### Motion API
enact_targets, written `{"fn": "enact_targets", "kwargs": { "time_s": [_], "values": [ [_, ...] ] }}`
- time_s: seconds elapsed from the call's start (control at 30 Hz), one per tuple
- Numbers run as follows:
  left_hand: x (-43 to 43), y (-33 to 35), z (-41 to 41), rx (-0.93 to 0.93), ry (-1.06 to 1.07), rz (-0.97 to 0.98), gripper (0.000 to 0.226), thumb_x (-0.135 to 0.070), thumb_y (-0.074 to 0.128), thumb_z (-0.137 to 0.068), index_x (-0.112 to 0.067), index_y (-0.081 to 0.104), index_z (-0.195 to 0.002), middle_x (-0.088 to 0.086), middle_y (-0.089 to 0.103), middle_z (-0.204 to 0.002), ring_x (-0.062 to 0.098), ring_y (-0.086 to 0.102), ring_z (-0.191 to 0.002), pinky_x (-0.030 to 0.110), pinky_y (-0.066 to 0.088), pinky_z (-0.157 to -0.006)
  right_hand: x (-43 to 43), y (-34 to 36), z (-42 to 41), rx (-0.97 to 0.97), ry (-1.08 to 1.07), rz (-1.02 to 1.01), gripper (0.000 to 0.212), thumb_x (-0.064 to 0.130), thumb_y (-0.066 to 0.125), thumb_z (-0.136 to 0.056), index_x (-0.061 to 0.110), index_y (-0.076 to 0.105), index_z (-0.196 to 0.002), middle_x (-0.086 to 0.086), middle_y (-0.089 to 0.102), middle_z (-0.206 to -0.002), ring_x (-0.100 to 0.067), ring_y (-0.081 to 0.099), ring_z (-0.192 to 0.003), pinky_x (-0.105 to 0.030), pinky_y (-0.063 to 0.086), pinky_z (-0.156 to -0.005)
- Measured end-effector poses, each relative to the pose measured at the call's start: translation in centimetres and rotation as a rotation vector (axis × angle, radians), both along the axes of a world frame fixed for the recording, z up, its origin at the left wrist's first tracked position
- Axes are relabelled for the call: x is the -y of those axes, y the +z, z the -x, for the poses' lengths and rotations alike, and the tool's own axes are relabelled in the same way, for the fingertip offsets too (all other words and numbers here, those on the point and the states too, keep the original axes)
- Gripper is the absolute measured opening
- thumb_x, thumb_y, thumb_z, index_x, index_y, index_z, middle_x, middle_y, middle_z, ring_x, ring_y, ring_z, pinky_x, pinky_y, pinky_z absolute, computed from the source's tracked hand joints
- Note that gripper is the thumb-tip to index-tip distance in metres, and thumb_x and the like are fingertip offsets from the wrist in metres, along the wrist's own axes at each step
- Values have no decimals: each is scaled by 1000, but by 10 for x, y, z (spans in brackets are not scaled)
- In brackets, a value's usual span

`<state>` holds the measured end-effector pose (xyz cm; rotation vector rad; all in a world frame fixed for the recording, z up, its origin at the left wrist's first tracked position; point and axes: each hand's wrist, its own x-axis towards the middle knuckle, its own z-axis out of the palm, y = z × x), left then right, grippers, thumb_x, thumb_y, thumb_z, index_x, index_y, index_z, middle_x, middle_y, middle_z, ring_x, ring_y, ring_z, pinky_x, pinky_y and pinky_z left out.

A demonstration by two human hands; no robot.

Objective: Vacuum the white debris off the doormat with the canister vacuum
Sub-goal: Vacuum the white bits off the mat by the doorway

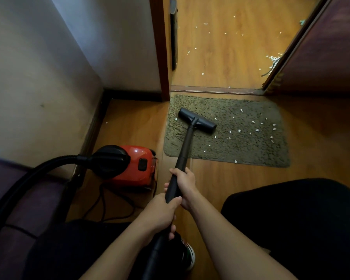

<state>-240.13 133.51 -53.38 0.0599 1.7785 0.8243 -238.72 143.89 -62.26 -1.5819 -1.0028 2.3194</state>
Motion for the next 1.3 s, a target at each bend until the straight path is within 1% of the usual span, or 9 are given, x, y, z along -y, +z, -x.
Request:
{"fn": "enact_targets", "kwargs": {
  "time_s": [0.23, 0.33, 0.47, 0.53, 0.63, 0.77, 1.0, 1.07, 1.3],
  "values": [
    [38, 17, -18, 11, -60, 29, 17, -34, 49, -103, -19, 53, -112, 7, 54, -76, 10, 51, -41, 24, 46, -40, 40, 11, -25, 12, -21, 15, 22, 7, 60, -98, 4, 49, -117, -14, 56, -63, -24, 59, -42, -30, 51, -40],
    [53, 23, -22, -1, -91, 35, 12, -31, 46, -105, -22, 53, -109, 6, 53, -73, 10, 50, -40, 23, 46, -38, 58, 12, -29, 14, -27, 31, 35, 8, 61, -98, 5, 47, -130, -11, 60, -53, -22, 61, -40, -30, 51, -39],
    [60, 24, -22, -1, -107, 64, 13, -34, 46, -104, -26, 51, -114, 6, 54, -73, 10, 52, -41, 25, 46, -40, 66, 10, -31, 15, -44, 45, 50, 10, 62, -98, 7, 41, -143, -15, 61, -67, -22, 62, -40, -28, 51, -38],
    [54, 23, -21, -8, -120, 57, 11, -33, 46, -105, -26, 52, -110, 6, 54, -73, 10, 52, -42, 25, 47, -40, 62, 10, -29, 15, -58, 49, 53, 11, 62, -98, 9, 40, -146, -15, 62, -70, -22, 63, -42, -29, 52, -40],
    [40, 17, -19, -33, -125, 31, 13, -30, 47, -103, -20, 55, -108, 6, 53, -70, 12, 51, -40, 25, 47, -39, 47, 10, -27, 8, -83, 41, 37, 10, 62, -98, 8, 47, -133, -14, 59, -68, -21, 61, -41, -30, 52, -39],
    [17, 6, -13, -45, -142, 31, 18, -32, 50, -102, -17, 54, -112, 7, 53, -70, 12, 52, -39, 26, 47, -40, 22, 10, -25, 6, -103, 18, 27, 8, 59, -99, 2, 51, -124, -14, 55, -71, -18, 59, -37, -27, 50, -38],
    [-26, -4, -17, -34, -186, -3, 20, -31, 48, -104, -13, 52, -112, 8, 52, -69, 14, 52, -41, 26, 48, -40, -20, 4, -31, 41, -164, -20, 25, 8, 61, -98, 2, 53, -121, -16, 56, -74, -19, 60, -39, -26, 50, -39],
    [-32, -5, -20, -23, -197, -12, 21, -30, 48, -104, -11, 51, -112, 8, 51, -70, 13, 51, -40, 26, 47, -39, -26, 3, -36, 50, -187, -31, 20, 7, 60, -98, 4, 52, -116, -15, 55, -72, -19, 59, -38, -26, 50, -38],
    [-5, 2, -24, -51, -196, 12, 20, -32, 49, -104, -13, 52, -111, 7, 52, -67, 13, 51, -39, 25, 47, -38, 1, 7, -38, 44, -162, -15, 18, 6, 61, -97, 5, 50, -111, -16, 53, -71, -22, 58, -40, -28, 51, -39]
  ]
}}
